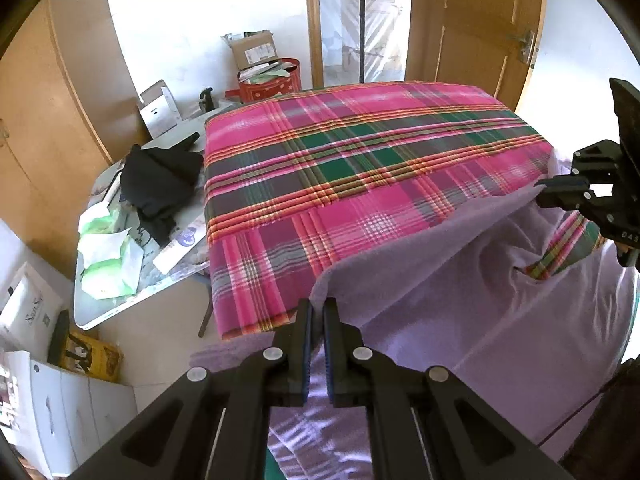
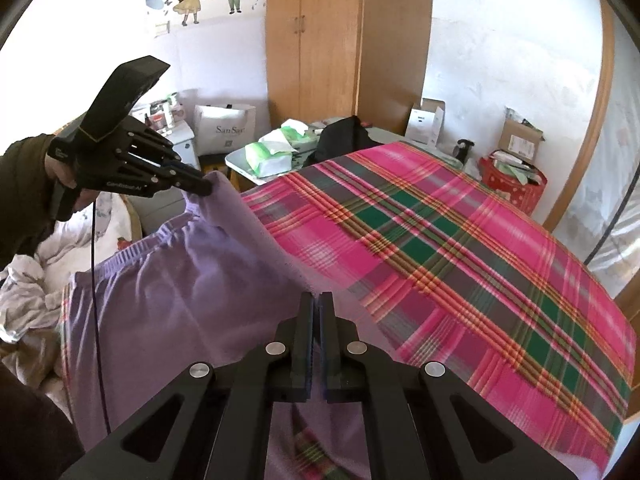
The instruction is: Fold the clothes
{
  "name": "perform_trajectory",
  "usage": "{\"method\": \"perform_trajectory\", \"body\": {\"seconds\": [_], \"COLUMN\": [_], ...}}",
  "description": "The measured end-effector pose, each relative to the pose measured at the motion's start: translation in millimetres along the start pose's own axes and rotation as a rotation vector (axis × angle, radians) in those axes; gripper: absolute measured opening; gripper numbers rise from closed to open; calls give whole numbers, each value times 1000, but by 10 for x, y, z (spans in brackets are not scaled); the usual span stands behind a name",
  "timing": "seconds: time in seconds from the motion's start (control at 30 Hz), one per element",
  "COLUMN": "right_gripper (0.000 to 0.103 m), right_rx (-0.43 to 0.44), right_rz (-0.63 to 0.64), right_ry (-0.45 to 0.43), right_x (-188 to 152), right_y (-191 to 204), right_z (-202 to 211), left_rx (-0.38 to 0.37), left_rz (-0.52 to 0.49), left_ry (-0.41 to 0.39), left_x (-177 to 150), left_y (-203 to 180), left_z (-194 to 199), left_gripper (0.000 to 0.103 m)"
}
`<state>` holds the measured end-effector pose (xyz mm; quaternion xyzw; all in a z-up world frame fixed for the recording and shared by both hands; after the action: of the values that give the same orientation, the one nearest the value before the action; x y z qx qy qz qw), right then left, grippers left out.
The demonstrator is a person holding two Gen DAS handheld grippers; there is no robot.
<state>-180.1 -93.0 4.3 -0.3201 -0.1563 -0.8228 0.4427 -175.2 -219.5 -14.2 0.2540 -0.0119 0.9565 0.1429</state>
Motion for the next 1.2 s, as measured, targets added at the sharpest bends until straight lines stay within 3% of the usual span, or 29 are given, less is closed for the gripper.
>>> {"method": "perform_trajectory", "body": {"seconds": [0.9, 1.2], "right_gripper": [3, 3], "right_rx": [91, 128], "right_rz": [61, 75], "right_ry": [-63, -43], "right_x": [-362, -559], "right_y": [1015, 1365], "right_z": [772, 848], "left_rx": [30, -4], "left_rz": [32, 80], "left_ry": [-57, -66], "left_x": [-727, -1031], "left_y": [-295, -355], "left_z": [679, 758], "left_gripper": [5, 5]}}
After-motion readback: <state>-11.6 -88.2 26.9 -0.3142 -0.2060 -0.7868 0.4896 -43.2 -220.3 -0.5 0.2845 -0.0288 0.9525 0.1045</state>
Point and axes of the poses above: each gripper's, at about its wrist camera, not at the fingertips, and z roughly against the way its jaws point, y to its left, x to its top, the point moved 10 cm from there along -z, roughly the way its jaws point, and after that the axes turned 4 degrees about y, right-handed, at the moved point
